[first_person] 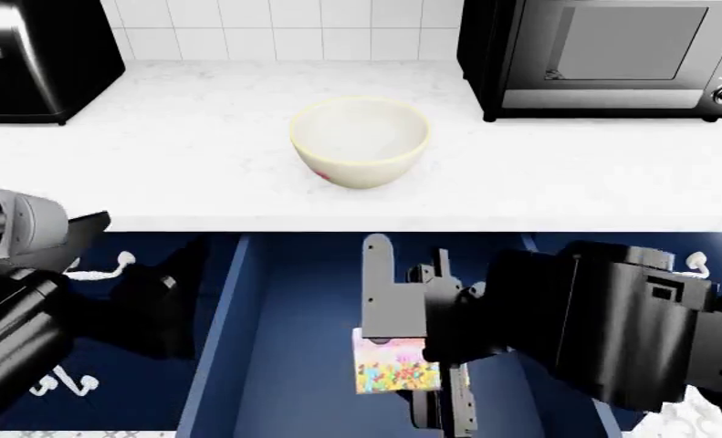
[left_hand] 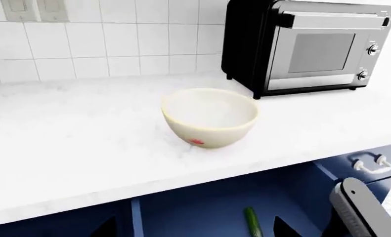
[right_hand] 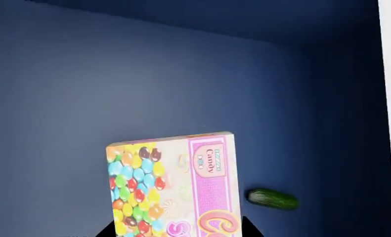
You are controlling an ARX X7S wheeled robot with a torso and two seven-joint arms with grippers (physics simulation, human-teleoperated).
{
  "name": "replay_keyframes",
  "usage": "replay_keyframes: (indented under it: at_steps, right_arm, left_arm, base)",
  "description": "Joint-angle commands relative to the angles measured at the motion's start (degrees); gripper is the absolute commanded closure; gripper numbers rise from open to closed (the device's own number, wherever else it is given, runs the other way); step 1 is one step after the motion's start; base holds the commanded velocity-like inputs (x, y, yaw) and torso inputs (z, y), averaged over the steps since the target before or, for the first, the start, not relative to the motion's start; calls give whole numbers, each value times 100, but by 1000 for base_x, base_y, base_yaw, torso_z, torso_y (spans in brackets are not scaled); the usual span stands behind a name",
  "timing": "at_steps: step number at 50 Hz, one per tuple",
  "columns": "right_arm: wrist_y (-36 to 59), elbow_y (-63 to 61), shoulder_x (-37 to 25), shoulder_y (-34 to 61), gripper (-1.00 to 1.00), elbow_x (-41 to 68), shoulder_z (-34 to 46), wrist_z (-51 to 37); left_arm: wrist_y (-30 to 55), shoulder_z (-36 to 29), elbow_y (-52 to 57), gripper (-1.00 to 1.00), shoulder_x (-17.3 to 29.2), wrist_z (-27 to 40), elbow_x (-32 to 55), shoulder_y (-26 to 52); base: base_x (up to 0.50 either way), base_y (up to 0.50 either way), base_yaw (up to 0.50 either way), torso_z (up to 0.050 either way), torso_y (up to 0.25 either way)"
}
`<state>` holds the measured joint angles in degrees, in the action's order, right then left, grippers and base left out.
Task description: Place the bar in the bowl and close the drawer.
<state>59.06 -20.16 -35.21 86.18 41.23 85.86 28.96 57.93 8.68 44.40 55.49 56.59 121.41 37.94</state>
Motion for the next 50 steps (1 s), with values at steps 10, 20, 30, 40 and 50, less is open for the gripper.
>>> replay_keyframes:
  at_steps: [10, 20, 30, 40, 50]
  right_arm:
    - [1253, -37, 94, 1679, 100, 1113, -1535, 58]
    - [1428, 1046, 651, 2384, 100, 1113, -1968, 147]
    - [818, 3537, 1639, 2594, 100, 391, -2192, -69]
    - [-117, 6516, 2850, 2762, 100, -329, -2439, -535]
    - [-823, 8503, 3519, 3075, 100, 445, -1870, -1016]
  left_arm:
    - [483, -2521, -2476, -100, -319, 523, 544, 3999]
    - [1119, -3231, -4122, -100, -1024, 279, -281, 5678]
    - [1332, -3755, -5595, -100, -1601, -914, -2208, 6666]
    - [785, -4483, -6587, -100, -2026, -2076, -3959, 7188]
    - [401, -4822, -7172, -100, -2242, -2433, -4621, 7282]
  base:
    - [0, 0, 0, 0, 0]
    - [0, 0, 0, 0, 0]
    - [0, 0, 0, 0, 0]
    - [0, 0, 0, 0, 0]
    - [0, 0, 0, 0, 0]
